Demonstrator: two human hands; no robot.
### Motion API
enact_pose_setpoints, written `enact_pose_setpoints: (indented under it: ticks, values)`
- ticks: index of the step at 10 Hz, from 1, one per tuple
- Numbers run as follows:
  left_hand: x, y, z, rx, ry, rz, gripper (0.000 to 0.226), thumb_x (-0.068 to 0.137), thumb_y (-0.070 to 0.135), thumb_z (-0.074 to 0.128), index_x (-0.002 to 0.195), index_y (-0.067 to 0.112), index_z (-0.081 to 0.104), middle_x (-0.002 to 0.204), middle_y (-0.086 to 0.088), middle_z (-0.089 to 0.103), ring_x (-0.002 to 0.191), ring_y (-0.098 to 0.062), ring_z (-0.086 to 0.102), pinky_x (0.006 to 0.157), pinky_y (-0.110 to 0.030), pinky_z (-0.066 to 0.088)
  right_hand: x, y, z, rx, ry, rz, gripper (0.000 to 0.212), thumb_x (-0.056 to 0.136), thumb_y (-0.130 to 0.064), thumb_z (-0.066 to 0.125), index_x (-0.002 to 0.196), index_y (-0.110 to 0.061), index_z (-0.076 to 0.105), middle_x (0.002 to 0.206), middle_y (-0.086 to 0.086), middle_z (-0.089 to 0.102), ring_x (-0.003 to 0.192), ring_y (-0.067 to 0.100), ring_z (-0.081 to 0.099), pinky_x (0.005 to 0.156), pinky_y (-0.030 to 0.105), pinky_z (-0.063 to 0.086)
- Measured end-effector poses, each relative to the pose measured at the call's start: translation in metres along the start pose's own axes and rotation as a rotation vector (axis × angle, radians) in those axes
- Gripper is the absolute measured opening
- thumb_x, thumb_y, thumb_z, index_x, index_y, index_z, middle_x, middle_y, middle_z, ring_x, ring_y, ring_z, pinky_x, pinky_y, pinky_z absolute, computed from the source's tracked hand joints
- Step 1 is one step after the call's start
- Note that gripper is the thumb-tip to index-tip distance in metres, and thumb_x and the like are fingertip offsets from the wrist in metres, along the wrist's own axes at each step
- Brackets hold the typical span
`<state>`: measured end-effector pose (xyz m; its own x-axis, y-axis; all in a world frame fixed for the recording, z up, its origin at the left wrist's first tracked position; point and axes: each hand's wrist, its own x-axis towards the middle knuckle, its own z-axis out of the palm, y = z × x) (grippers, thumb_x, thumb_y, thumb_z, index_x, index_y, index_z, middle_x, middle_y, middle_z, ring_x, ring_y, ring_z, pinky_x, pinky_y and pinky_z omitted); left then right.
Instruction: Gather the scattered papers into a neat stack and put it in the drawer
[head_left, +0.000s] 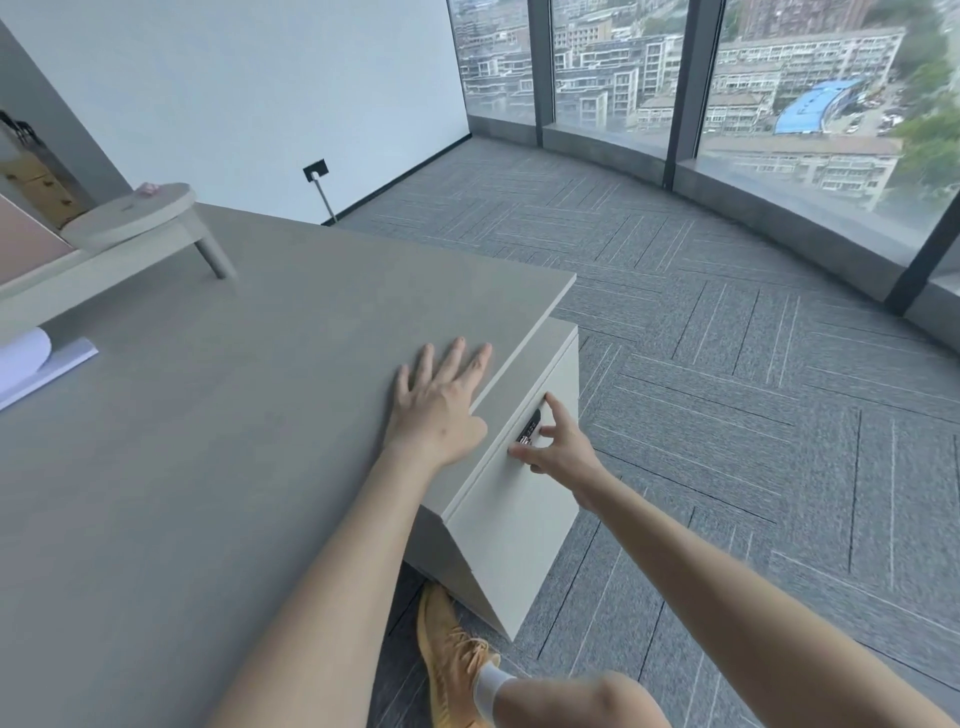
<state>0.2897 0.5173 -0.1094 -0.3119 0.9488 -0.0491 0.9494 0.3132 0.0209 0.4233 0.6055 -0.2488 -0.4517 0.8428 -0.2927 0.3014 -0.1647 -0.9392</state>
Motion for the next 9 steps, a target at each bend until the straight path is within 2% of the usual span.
enact_pose_setpoints:
  ticks: [2,3,4,5,6,7,8,9]
  values:
    - [-0.001,0.002,0.002,0.015,-0.001,0.002,0.094,0.077,0.019,0.046,0.158,0.039,0.002,0.169,0.005,-0.001,0.154,-0.031,-0.002,0.122,-0.053,0.002,0.001,-0.004,0.002,-0.007,0.009,-0.002,0.104,0.071,-0.024,0.089,0.152,-0.042,0.027,0.134,0.019,0.051,0.101,0.037,0.072,0.089,0.045,0.061]
    - [0.000,0.002,0.001,0.008,-0.002,0.001,0.094,0.077,0.019,0.047,0.158,0.039,0.002,0.169,0.006,-0.002,0.154,-0.031,-0.002,0.122,-0.053,0.002,-0.001,-0.009,-0.002,-0.031,-0.008,0.000,0.100,0.071,-0.026,0.089,0.148,-0.042,0.026,0.132,0.020,0.052,0.104,0.036,0.070,0.089,0.046,0.061]
    - [0.000,0.000,0.001,-0.019,-0.006,-0.001,0.093,0.078,0.022,0.048,0.157,0.040,0.003,0.169,0.006,-0.001,0.155,-0.029,-0.002,0.122,-0.052,0.001,-0.004,-0.016,-0.003,-0.141,-0.038,-0.011,0.099,0.076,-0.032,0.084,0.151,-0.035,0.018,0.128,0.015,0.052,0.113,0.034,0.064,0.093,0.047,0.058]
    - [0.000,-0.001,0.001,-0.056,0.005,0.002,0.091,0.078,0.028,0.050,0.157,0.041,0.007,0.169,0.007,0.002,0.155,-0.028,-0.001,0.123,-0.050,0.001,-0.008,-0.024,-0.003,-0.283,-0.087,-0.012,0.089,0.083,-0.034,0.077,0.148,-0.020,0.018,0.121,0.007,0.054,0.124,0.035,0.056,0.098,0.044,0.051]
    - [-0.006,-0.003,0.000,-0.182,0.042,-0.002,0.080,0.083,0.032,0.051,0.157,0.036,0.020,0.168,0.007,0.012,0.155,-0.023,0.003,0.124,-0.044,0.001,-0.009,-0.035,-0.011,-0.369,-0.063,0.005,0.075,0.084,-0.029,0.077,0.142,-0.011,0.032,0.122,0.012,0.060,0.123,0.032,0.057,0.086,0.035,0.046]
    - [-0.013,-0.007,-0.004,-0.435,0.104,-0.031,0.062,0.088,0.026,0.054,0.149,0.028,0.042,0.163,0.007,0.029,0.154,-0.016,0.014,0.123,-0.034,0.006,-0.017,-0.050,-0.021,-0.416,-0.039,0.008,0.070,0.084,-0.022,0.078,0.144,-0.013,0.042,0.132,0.015,0.060,0.126,0.031,0.055,0.086,0.031,0.045]
    - [-0.022,-0.011,-0.003,-0.630,0.106,-0.082,0.052,0.088,0.024,0.058,0.140,0.022,0.055,0.158,0.004,0.041,0.151,-0.015,0.022,0.122,-0.032,0.015,-0.022,-0.058,-0.028,-0.390,-0.045,-0.031,0.072,0.085,-0.019,0.077,0.148,-0.017,0.044,0.143,0.016,0.055,0.130,0.027,0.053,0.092,0.028,0.044]
    - [-0.036,-0.014,-0.007,-0.778,0.104,-0.153,0.051,0.084,0.028,0.058,0.134,0.024,0.060,0.150,0.003,0.052,0.145,-0.015,0.038,0.117,-0.030,0.030,-0.036,-0.073,-0.033,-0.366,-0.048,-0.072,0.063,0.085,-0.023,0.077,0.142,-0.018,0.052,0.139,0.015,0.057,0.118,0.025,0.057,0.092,0.028,0.045]
